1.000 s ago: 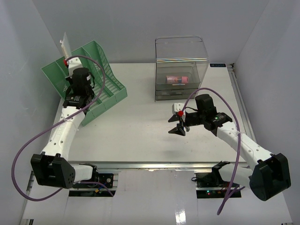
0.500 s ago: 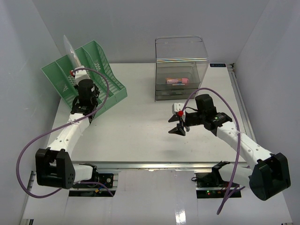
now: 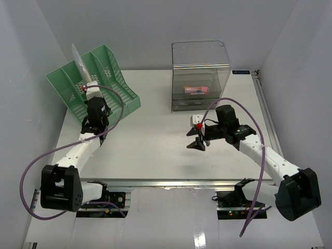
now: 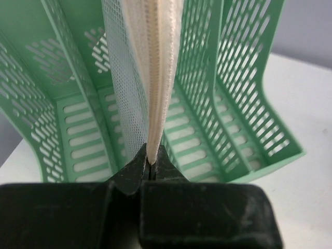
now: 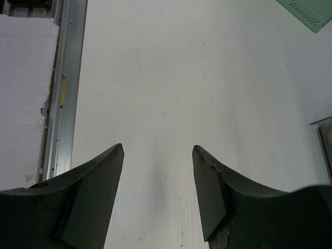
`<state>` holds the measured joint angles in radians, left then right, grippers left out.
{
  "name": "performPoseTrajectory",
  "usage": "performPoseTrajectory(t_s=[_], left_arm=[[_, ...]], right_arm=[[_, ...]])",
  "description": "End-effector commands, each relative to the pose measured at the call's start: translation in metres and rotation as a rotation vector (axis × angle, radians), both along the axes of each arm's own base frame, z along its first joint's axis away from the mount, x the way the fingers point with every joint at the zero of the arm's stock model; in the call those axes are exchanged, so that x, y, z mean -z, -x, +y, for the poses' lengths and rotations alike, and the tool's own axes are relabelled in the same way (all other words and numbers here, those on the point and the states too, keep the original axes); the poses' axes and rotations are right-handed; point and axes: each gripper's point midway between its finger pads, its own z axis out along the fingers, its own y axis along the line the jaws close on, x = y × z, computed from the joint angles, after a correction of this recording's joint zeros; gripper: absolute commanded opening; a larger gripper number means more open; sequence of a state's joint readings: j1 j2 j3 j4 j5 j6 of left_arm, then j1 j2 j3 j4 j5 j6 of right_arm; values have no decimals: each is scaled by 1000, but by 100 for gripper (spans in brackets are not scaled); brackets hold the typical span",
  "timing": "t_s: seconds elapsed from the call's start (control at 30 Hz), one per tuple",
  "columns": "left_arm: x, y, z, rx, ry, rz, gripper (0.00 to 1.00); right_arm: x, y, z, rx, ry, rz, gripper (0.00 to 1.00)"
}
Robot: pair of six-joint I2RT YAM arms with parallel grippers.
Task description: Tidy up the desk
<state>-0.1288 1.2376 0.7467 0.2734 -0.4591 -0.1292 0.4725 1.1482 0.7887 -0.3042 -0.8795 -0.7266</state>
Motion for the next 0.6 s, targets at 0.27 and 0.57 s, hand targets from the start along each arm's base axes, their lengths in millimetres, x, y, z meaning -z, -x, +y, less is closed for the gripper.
performPoseTrajectory(t_s=[0.27, 0.57], left_arm=[[29, 29, -19, 165, -38, 39, 16], [-28, 36, -39, 251, 74, -29, 98]], right_arm=[[-4, -2, 1, -11, -16, -22, 62], [-6, -3, -3, -1, -18, -28, 62]])
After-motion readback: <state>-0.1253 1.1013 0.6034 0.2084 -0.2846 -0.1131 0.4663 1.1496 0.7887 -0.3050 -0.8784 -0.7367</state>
